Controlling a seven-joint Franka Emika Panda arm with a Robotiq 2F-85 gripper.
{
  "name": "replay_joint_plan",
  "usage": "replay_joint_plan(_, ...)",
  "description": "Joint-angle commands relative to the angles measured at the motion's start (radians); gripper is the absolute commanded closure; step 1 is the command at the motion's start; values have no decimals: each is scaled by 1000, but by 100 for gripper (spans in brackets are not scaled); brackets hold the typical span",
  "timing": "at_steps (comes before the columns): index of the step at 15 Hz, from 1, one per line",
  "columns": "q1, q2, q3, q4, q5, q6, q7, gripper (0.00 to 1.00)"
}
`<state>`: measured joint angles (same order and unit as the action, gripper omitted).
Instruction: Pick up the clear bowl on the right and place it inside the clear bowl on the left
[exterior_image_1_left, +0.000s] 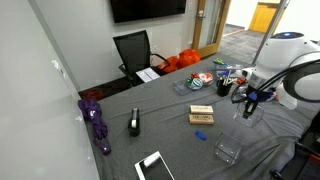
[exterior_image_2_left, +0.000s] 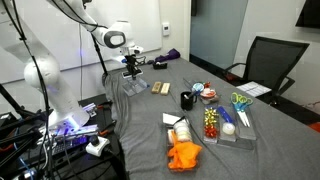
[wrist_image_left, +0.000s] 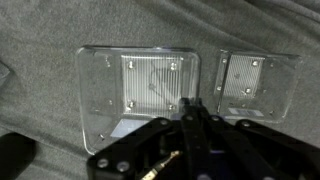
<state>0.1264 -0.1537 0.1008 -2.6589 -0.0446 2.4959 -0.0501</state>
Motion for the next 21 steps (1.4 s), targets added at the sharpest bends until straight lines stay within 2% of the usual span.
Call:
replay_joint_plan(1, -3, -1, 3, 1, 1, -2, -1, 95)
replay_joint_plan(3, -3, -1, 3, 1, 1, -2, -1, 95)
replay_joint_plan(4, -3, -1, 3, 1, 1, -2, -1, 99)
replay_joint_plan(14, 50, -31, 26, 17, 37, -63, -22, 99)
replay_joint_plan(21, 104, -31, 56, 58, 136, -153, -35, 99)
